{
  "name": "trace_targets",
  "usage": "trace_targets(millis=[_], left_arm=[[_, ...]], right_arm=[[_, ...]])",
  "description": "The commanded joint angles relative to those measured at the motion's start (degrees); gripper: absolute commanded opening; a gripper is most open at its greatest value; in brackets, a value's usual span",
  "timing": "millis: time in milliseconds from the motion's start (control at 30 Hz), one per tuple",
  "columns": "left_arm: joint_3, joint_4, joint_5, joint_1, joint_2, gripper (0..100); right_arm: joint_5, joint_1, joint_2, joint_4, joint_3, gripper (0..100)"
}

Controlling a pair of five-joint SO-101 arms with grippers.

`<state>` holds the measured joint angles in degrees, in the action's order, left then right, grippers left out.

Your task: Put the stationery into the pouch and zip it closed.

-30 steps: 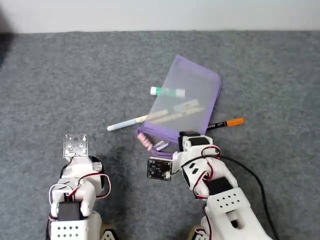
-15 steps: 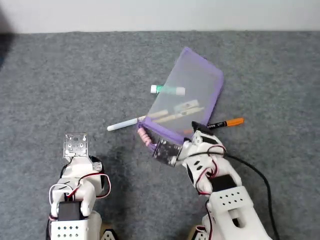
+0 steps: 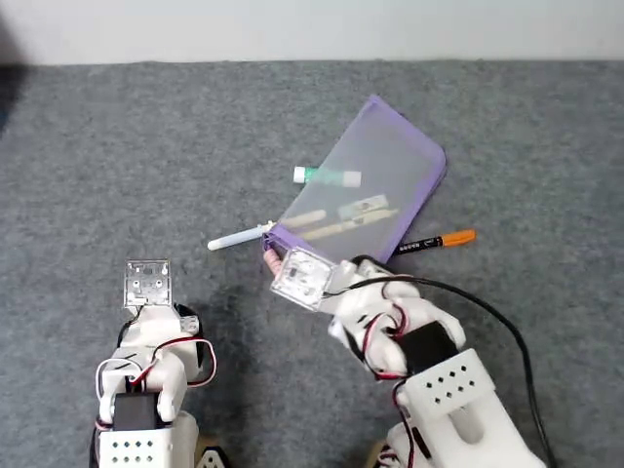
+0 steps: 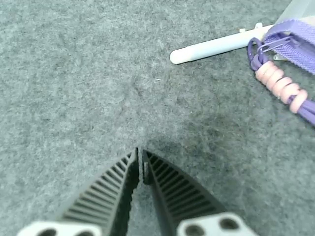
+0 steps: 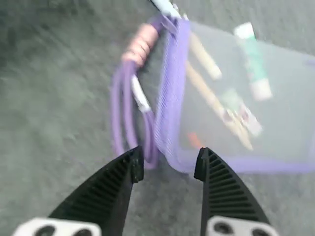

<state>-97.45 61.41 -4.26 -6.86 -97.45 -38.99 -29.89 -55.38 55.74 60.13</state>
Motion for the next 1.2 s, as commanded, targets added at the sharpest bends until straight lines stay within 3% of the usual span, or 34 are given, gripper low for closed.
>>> trace_targets(millis=[0, 200, 467, 900, 1167], left_arm=[[0.7, 0.4, -0.4, 0.0, -0.6, 1], [0.7, 0.4, -0.4, 0.0, -0.6, 1], [0.7, 0.4, -0.4, 0.0, -0.6, 1], [0.7, 0.4, -0.4, 0.0, -0.6, 1], [0.7, 0.4, -0.4, 0.0, -0.6, 1]], right_arm=[[3.6, -4.4, 5.1, 2.6, -7.2, 17.9], [9.1, -6.0, 25.8, 5.8, -22.4, 18.0], [11.0, -7.6, 50.1, 13.1, -44.3, 17.7], [11.0, -10.5, 74.9, 13.2, -68.1, 17.7], [12.7, -9.5, 84.9, 14.0, -73.9, 17.6]])
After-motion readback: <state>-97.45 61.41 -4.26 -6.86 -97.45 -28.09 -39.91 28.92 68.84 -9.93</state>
